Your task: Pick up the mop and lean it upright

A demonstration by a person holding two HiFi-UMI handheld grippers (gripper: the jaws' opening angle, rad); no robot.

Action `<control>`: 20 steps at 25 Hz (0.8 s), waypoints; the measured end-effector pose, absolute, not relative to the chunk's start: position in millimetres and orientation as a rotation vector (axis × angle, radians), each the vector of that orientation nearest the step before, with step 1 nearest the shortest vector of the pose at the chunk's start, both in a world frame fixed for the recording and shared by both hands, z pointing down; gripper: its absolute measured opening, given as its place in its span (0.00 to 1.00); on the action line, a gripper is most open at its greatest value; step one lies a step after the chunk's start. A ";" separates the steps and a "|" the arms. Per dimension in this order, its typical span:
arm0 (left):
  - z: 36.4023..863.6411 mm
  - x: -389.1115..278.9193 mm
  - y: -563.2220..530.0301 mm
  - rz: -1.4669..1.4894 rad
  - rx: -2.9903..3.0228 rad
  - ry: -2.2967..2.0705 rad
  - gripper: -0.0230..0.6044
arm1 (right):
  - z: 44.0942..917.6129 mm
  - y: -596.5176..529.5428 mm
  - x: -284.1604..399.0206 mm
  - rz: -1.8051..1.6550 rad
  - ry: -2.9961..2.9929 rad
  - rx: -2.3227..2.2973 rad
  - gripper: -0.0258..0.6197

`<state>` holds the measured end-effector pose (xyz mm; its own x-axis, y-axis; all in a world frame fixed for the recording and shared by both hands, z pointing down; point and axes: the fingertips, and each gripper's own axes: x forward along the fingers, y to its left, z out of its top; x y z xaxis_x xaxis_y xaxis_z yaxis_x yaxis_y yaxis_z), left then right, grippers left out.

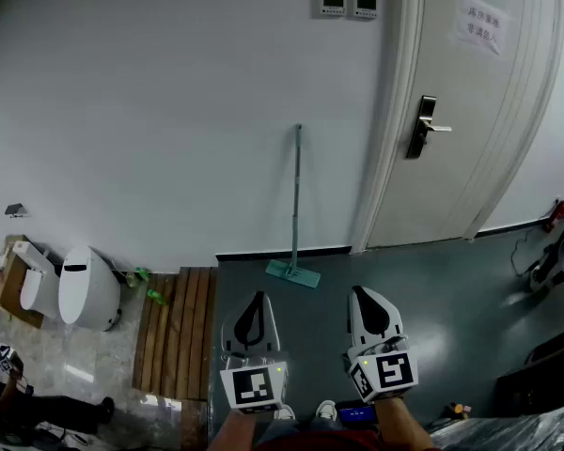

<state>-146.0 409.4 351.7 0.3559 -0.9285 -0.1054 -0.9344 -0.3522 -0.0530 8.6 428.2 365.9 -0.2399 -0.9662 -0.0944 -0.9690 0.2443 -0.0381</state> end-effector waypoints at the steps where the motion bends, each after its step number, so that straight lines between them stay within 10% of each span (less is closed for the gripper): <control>1: 350.7 -142.7 414.9 0.083 -2.500 1.724 0.06 | 365.5 433.3 11.7 0.042 2.400 -1.874 0.07; 20: 356.4 -83.0 444.7 0.053 -2.476 1.771 0.06 | 367.9 459.5 79.2 0.072 2.399 -1.871 0.07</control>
<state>-83.0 444.7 356.4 0.3245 -0.9421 -0.0846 -0.9455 -0.3204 -0.0590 79.2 459.5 367.9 -0.2408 -0.9648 -0.1060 -0.9694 0.2445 -0.0231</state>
